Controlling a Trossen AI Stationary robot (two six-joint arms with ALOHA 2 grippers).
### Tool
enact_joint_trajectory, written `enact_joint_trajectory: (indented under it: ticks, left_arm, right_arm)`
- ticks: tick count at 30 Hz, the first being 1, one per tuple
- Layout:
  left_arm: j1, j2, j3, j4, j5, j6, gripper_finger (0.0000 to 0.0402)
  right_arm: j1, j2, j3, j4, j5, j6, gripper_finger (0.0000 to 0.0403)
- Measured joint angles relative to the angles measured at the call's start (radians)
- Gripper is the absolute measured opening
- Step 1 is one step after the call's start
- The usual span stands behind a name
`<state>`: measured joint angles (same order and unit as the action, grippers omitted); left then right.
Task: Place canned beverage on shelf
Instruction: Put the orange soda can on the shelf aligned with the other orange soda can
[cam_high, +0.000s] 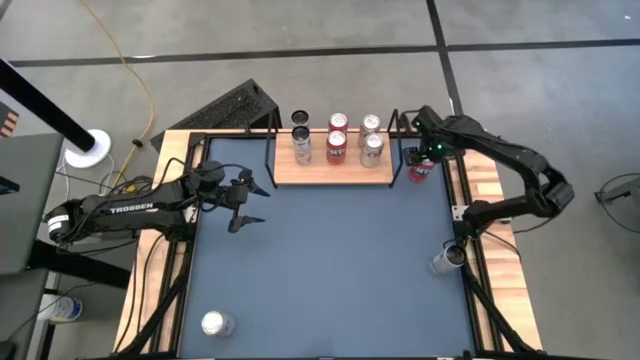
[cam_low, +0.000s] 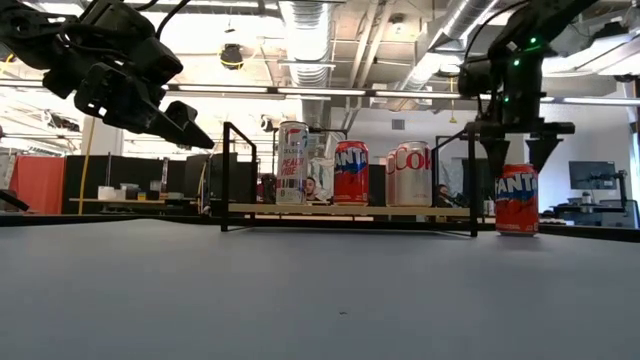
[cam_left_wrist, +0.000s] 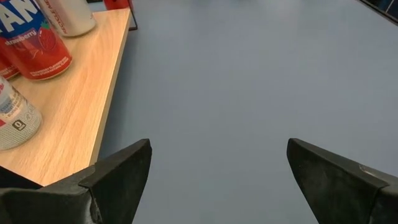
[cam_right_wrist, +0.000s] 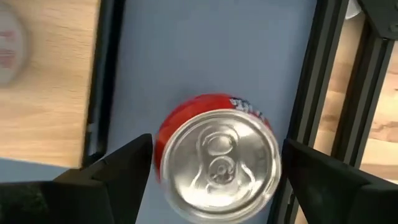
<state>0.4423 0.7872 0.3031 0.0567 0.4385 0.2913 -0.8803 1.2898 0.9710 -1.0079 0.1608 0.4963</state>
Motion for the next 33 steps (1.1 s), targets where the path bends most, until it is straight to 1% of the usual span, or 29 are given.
enact_joint_trajectory:
  ticks: [6,8,16,18,21,27,33]
  left_arm:
    - [0.000,0.000,0.000,-0.003,0.001,0.000,0.0364]
    - [0.000,0.000,0.000,-0.005,0.002,0.000,0.0364]
    - [0.000,0.000,0.000,-0.005,0.002,0.000,0.0364]
    - [0.000,0.000,0.000,-0.005,0.002,0.000,0.0364]
    - [0.000,0.000,0.000,-0.006,0.003,0.000,0.0364]
    - [0.000,0.000,0.000,-0.006,0.003,0.000,0.0364]
    - [0.000,0.000,0.000,-0.005,0.006,0.000,0.0364]
  right_arm:
    - [-0.001,0.055,0.000,0.001,0.006,0.000,0.0344]
    - [-0.008,0.060,0.000,0.002,0.005,0.000,0.0338]
    - [-0.013,0.032,0.000,-0.014,-0.003,0.000,0.0265]
    - [-0.013,0.016,0.000,-0.018,-0.003,-0.001,0.0256]
    - [-0.013,-0.019,0.003,-0.036,-0.004,-0.005,0.0254]
    - [0.002,-0.067,0.109,-0.149,-0.002,0.001,0.0255]
    - [0.067,-0.075,0.305,-0.228,0.020,0.026,0.0255]
